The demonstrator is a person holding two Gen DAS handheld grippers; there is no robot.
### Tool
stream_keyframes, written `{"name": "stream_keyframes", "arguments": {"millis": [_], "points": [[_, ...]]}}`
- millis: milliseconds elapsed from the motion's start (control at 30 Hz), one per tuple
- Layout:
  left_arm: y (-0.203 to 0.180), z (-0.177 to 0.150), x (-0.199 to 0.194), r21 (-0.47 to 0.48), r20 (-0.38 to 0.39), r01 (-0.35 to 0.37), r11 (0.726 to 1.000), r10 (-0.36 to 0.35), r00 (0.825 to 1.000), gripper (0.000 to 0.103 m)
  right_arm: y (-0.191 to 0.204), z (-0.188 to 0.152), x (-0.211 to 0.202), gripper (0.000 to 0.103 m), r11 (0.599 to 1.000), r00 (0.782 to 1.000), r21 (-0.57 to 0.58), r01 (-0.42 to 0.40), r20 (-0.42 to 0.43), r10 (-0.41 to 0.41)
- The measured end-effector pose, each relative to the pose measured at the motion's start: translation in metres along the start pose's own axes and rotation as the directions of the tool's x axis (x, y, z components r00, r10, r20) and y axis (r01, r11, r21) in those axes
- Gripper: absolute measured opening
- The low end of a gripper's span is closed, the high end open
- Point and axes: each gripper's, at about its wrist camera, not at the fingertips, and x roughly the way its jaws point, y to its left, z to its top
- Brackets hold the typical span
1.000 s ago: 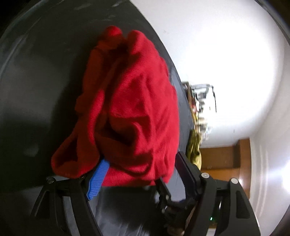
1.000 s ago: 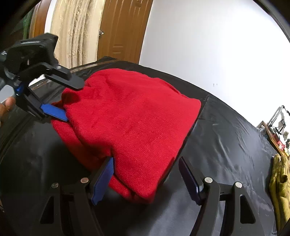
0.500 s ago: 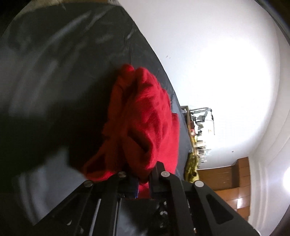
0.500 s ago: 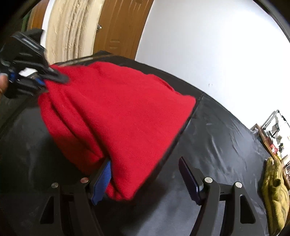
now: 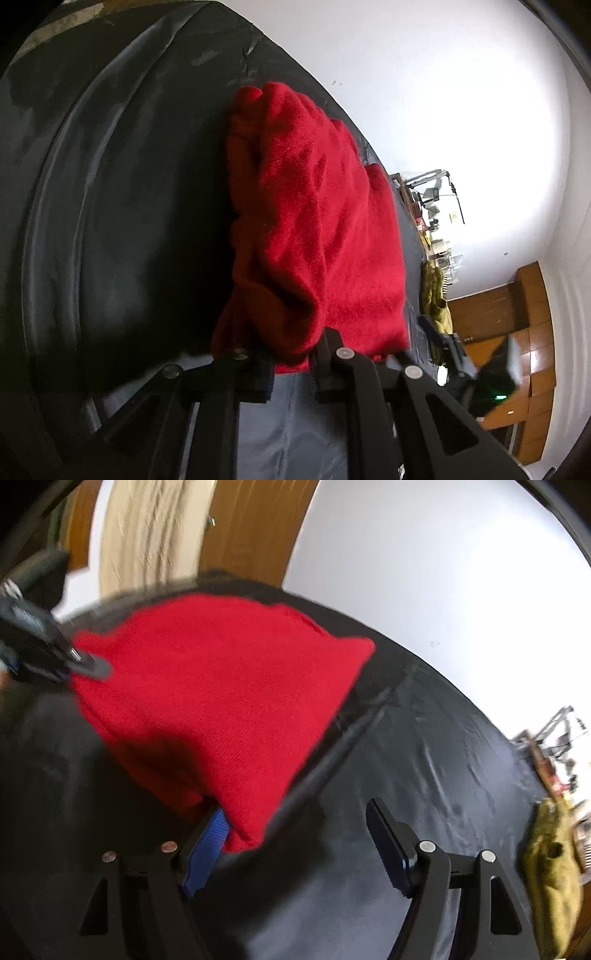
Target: Fold clothes
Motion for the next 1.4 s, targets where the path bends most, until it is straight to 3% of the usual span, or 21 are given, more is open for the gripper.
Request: {"name": "stream_keyframes", "arguments": {"millis": [167,267,400,500,833,1067,1233,1300,1400], "points": [[0.002,-0.003,0.000,-0.021,0.009,0.007,1.000,-0.007,1.000,0.016,-0.010,0.031,-0.023,0.077,0.989,0.984,0.116,-0.087,0.168,0.067],[-0.001,0.000,0.002,-0.033,0.013,0.008,0.999,-0.007,1.000,0.016,-0.002,0.053,-0.008,0.077,0.986,0.974,0.086,-0.142,0.192,0.123],[0.005,-0.001,-0.003,-0.036,0.014,0.013,0.999,-0.013,1.000,0.016,0.018,0.060,0.031,0.077,0.973,0.970,0.020,-0.231,0.076,0.229],[0.017,-0.004,-0.010,-0.037,0.004,0.029,0.999,-0.029,1.000,0.018,0.033,0.047,0.054,0.077,0.983,0.985,-0.061,-0.170,-0.044,0.168],[0.026,-0.003,-0.021,-0.046,-0.012,0.043,0.998,-0.043,0.999,0.019,0.027,0.028,0.047,0.078,0.982,0.982,-0.017,-0.188,-0.033,0.187],[0.019,0.004,-0.044,-0.043,0.066,0.001,0.999,0.002,0.998,0.040,0.032,0.024,0.049,0.078,0.983,0.983,-0.008,-0.181,-0.011,0.181],[0.010,0.019,-0.064,-0.053,0.159,-0.001,0.999,0.009,0.987,0.056,0.034,0.027,0.052,0.078,0.984,0.984,-0.008,-0.178,-0.004,0.178],[0.004,0.028,-0.068,-0.044,0.193,-0.004,0.999,0.013,0.981,0.070,0.034,0.027,0.052,0.078,0.984,0.984,-0.008,-0.177,-0.004,0.177],[-0.003,0.045,-0.064,-0.032,0.219,-0.031,0.999,0.037,0.975,0.080,0.035,0.026,0.052,0.078,0.984,0.984,-0.006,-0.177,-0.004,0.177]]}}
